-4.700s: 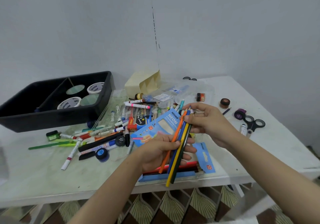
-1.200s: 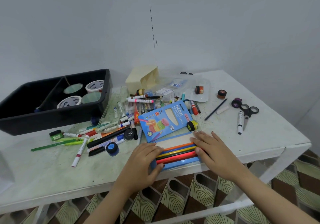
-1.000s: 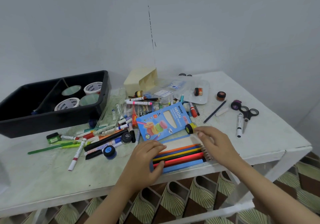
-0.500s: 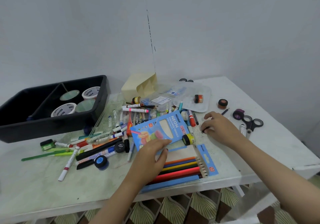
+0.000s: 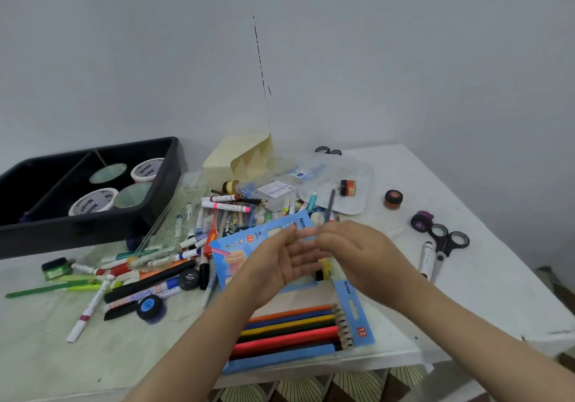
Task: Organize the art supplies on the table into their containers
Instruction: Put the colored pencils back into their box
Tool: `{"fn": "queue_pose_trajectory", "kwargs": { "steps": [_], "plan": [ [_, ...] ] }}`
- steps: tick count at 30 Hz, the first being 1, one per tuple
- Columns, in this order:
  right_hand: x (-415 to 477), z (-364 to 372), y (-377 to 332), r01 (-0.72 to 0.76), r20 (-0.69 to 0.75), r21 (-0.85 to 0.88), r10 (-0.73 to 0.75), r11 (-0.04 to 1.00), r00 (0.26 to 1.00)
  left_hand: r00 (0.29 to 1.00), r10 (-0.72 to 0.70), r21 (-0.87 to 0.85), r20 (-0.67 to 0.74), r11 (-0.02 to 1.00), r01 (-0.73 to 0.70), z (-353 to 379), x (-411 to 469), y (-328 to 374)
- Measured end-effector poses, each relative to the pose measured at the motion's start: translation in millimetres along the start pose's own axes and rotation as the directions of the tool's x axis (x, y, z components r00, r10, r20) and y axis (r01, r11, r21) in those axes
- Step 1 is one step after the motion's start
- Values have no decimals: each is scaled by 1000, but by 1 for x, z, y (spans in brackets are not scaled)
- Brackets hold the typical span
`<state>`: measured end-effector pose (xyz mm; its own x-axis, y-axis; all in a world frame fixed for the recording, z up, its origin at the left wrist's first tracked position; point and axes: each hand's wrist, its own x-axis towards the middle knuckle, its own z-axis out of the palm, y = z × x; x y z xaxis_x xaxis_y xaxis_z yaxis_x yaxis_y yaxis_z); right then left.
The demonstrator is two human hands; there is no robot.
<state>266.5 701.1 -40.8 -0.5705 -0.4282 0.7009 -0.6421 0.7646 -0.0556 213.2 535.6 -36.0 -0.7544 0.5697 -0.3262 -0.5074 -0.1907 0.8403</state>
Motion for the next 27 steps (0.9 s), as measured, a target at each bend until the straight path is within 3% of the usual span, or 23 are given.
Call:
{"fn": "queue_pose_trajectory", "kwargs": {
  "steps": [4,7,11,13,19,22,27],
  "plan": [
    [1,10,0,139,76,18,-140,990,987,996,88,-195,-28,977,-92,5,15,5],
    [-1,17,7,174,118,34,-177,984,977,975,185,-157,-120,967,-203,1,19,7],
    [2,27,14,157,185,91,-172,983,968,955,215,-156,-204,956,-248,-11,12,8],
    [8,33,16,85,199,156,-116,984,973,948,211,-161,-238,954,-253,-19,6,9],
    [45,64,26,-252,99,291,233,923,967,904,203,-314,-375,890,-330,-45,-12,20],
    [66,85,35,-303,104,143,290,942,951,881,203,-370,-427,850,-375,-61,-19,28],
    [93,120,45,-410,132,-101,421,906,897,865,209,-303,-457,878,-372,-87,-28,43]
  ]
}}
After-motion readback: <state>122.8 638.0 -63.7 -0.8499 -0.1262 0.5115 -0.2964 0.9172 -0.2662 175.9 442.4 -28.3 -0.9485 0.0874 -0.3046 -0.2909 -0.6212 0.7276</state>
